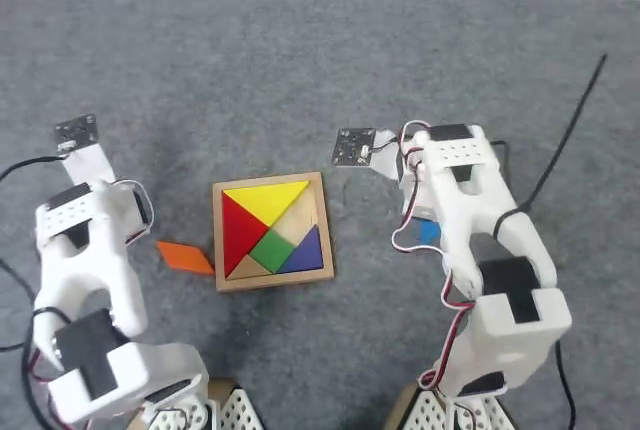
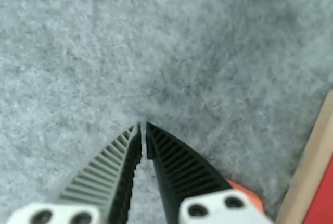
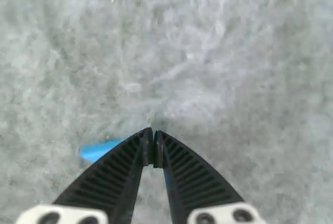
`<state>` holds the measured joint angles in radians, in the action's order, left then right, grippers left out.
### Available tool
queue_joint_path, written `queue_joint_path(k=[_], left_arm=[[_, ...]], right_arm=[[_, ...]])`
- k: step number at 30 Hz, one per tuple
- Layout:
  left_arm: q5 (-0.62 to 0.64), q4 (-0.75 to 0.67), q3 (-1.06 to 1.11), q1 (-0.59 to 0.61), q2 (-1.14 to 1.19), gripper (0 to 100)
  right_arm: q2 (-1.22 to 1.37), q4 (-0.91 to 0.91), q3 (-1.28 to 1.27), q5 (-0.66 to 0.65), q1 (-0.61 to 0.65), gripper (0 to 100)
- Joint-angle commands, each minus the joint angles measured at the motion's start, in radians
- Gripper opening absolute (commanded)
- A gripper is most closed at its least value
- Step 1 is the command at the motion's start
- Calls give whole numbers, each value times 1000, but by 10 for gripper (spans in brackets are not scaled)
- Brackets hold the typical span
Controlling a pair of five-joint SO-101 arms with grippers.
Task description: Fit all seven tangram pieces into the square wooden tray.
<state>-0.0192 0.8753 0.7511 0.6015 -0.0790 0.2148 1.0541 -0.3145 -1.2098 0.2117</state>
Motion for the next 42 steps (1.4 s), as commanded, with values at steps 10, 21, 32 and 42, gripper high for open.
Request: queue_joint_path(k=[10, 21, 32, 42], left_arm=[[-77, -265, 415, -89, -560, 15], [-80, -292, 495, -94, -675, 16], [-80, -288, 495, -94, -680, 16], [-80, -288, 495, -94, -681, 16]], right_arm=[[33, -28, 29, 14, -147, 9], [33, 134, 29, -14, -303, 9], [8, 275, -25, -32, -260, 9], [-298, 259, -66, 230, -232, 72]])
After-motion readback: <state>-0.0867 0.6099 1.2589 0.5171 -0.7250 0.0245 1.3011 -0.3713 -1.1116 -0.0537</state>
